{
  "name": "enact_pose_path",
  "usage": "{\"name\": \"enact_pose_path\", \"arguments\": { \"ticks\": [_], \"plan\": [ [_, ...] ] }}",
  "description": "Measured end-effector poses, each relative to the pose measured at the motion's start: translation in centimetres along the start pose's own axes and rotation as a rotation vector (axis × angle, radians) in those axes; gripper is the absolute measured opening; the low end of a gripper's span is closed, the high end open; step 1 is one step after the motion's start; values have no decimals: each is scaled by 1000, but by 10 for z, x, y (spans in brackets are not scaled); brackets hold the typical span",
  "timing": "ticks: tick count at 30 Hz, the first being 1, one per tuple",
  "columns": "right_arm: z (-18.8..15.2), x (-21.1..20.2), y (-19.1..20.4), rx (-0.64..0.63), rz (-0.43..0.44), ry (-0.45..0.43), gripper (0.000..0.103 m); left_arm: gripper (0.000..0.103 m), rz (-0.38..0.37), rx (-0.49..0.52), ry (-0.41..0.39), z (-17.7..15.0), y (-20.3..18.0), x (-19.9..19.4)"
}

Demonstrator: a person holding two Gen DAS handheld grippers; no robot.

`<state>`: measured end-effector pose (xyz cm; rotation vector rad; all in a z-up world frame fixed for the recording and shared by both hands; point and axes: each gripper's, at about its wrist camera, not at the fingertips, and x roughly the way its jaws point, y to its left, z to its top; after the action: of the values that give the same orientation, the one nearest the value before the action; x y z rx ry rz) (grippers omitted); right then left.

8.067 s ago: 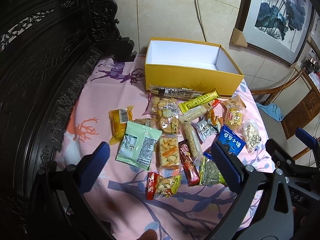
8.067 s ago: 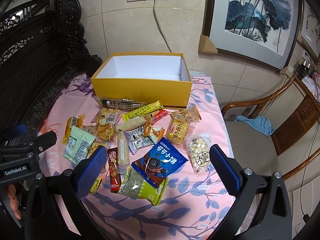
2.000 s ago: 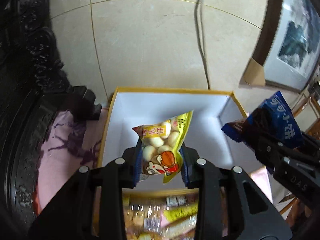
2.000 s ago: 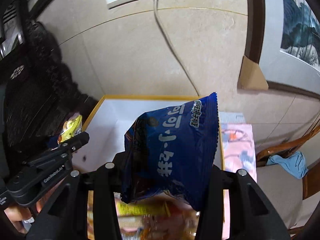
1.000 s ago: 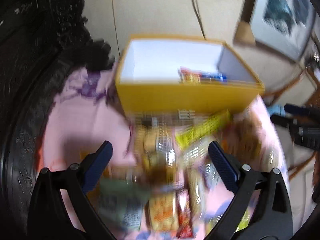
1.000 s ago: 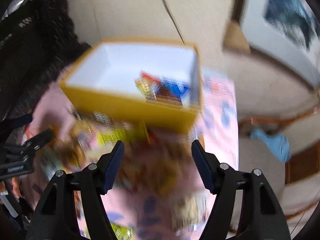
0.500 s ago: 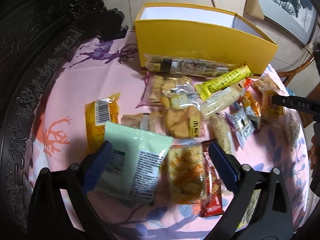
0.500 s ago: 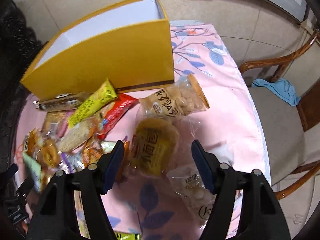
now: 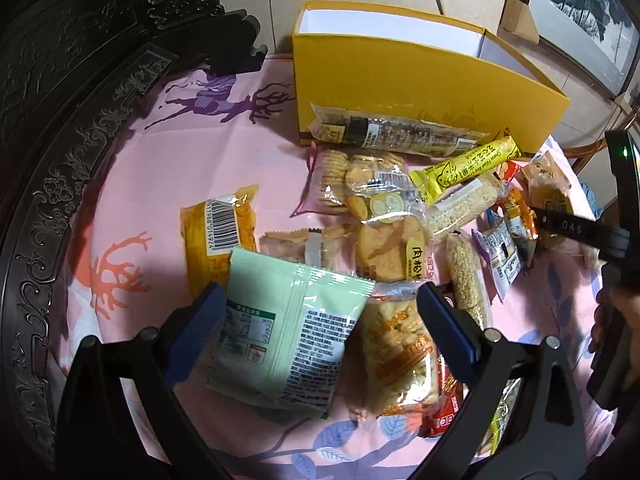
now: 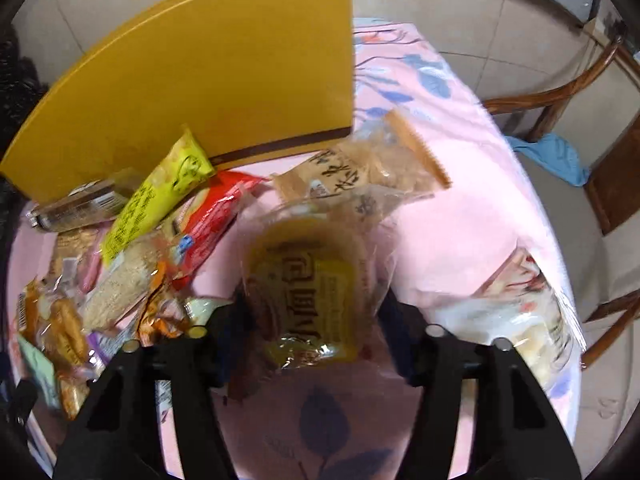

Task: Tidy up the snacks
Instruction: 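Grasp the round yellow bun bag with the right tool while the left tool grasps the pale green packet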

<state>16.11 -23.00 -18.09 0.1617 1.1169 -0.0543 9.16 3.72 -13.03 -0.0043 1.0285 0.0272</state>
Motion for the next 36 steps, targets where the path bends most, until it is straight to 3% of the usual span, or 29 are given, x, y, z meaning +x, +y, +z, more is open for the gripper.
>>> {"name": "enact_pose_path", "arguments": {
  "ticks": [8,15,17,19,26,27,29,31,36],
  "plan": [
    [-12,-55,6,-44,79,-70,51,98,-16,-53,34,-6,22,8],
    [-27,-91,17,-73,166,-66,51,98,37,37,74,-20,17,29],
    [-26,-93,18,-77,178,-61,52,95,43,45,84,-23,22,30],
    [-30,-97,19,-78,192,-58,52,81,38,69,116,-28,23,35],
    [-34,-88,24,-107,224,-29,52,79,65,134,91,-37,5,41],
    [-35,-87,26,-111,227,-24,52,76,56,119,85,-36,6,42],
    [-38,-88,29,-118,233,-20,52,49,7,84,89,-35,4,41],
    [-39,-92,31,-127,236,-26,52,41,27,93,87,-35,1,39],
    [-40,-104,32,-136,248,-55,52,31,-42,-15,91,-30,8,17]
  ]
}}
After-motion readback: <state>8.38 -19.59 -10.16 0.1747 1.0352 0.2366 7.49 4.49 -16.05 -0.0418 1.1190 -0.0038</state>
